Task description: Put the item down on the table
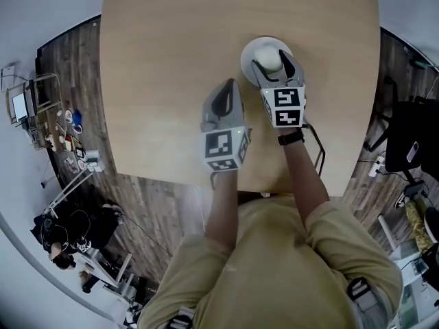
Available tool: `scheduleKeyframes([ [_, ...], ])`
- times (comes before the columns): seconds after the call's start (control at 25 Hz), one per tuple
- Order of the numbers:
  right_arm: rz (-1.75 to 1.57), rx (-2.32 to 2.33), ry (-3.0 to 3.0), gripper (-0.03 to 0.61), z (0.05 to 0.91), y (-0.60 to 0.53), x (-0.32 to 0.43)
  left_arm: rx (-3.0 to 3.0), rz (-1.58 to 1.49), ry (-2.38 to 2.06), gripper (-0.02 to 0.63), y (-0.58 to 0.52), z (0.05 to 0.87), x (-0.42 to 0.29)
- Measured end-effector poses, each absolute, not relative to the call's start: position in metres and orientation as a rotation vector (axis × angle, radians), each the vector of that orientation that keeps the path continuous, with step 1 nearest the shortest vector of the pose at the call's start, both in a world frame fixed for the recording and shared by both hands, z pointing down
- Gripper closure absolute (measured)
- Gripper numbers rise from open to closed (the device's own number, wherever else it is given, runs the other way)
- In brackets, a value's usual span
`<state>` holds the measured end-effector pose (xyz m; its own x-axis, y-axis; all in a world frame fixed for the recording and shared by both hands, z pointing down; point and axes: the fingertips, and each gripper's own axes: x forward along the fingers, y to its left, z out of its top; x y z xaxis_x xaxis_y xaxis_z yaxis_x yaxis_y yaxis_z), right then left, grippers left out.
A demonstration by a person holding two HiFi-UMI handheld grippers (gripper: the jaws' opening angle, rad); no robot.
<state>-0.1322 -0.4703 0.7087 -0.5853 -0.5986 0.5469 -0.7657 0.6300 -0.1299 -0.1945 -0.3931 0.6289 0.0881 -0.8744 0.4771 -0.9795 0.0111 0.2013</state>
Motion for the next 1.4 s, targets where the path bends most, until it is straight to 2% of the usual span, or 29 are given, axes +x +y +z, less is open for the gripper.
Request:
scheduleKeyframes([
  [0.4,0.417,1.033,-2.279,0.253,0.737,-0.472,-0.138,1.881,0.307,-1.782,0.611,-0.384,0.649,-0.193],
  [0.72,0.392,0.882,-2.184,0.25,0.751,-0.457,-0.145,1.895,0.295,-1.796,0.611,-0.372,0.633,-0.194],
  [0.88,0.409,0.905,-2.179,0.183,0.739,-0.456,-0.139,1.911,0.285,-1.811,0.611,-0.367,0.617,-0.193],
  [1.12,0.391,0.957,-2.231,0.181,0.688,-0.431,-0.137,1.955,0.248,-1.831,0.611,-0.347,0.578,-0.199],
  [1.28,0.356,0.998,-2.258,0.216,0.647,-0.404,-0.122,2.006,0.235,-1.838,0.611,-0.332,0.549,-0.194],
  [1.4,0.358,1.046,-2.306,0.272,0.611,-0.383,-0.109,2.05,0.219,-1.846,0.611,-0.32,0.525,-0.189],
])
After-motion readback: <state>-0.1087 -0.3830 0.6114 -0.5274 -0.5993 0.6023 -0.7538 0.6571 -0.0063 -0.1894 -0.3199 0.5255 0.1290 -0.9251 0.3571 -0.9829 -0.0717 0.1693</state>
